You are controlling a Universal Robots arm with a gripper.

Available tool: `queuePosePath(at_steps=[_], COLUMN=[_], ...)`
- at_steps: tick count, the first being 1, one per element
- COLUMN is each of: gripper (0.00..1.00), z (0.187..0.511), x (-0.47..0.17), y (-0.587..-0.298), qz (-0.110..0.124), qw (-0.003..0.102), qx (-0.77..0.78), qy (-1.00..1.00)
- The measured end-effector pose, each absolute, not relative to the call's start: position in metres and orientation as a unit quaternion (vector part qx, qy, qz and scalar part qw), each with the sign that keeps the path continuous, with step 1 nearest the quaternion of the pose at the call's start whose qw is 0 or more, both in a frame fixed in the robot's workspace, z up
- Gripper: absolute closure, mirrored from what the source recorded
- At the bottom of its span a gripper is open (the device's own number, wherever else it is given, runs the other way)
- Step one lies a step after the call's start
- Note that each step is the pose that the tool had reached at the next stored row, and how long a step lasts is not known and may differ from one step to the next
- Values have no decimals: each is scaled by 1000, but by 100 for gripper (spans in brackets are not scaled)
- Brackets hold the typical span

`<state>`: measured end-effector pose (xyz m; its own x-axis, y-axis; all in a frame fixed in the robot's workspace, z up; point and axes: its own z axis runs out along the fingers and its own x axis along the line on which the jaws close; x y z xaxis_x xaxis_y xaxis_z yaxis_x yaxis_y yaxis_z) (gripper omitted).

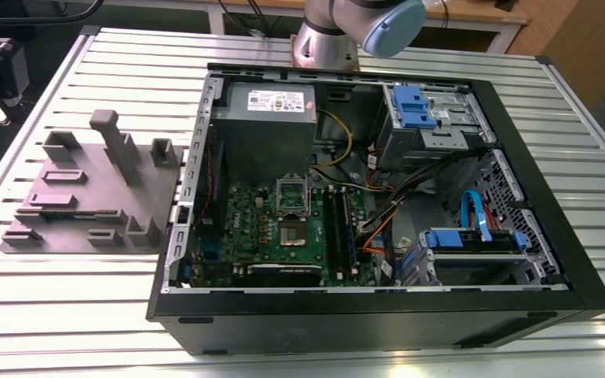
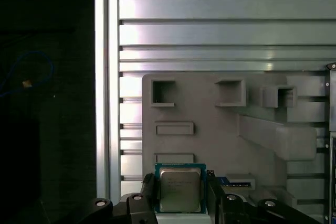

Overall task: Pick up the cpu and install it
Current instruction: 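Pick up the cpu and move it towards the insertion slot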

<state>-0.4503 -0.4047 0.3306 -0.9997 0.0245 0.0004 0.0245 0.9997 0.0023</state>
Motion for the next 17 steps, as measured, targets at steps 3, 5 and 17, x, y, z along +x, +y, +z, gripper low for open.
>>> queuePosePath(at_steps=[3, 5, 17], gripper=[53, 53, 53], z=[332, 333, 340], x=[-450, -450, -450], y=[-405, -405, -405], qz=[-1, -1, -1], qw=[0, 0, 0], qx=[-12, -12, -12], qy=[-1000, -1000, -1000])
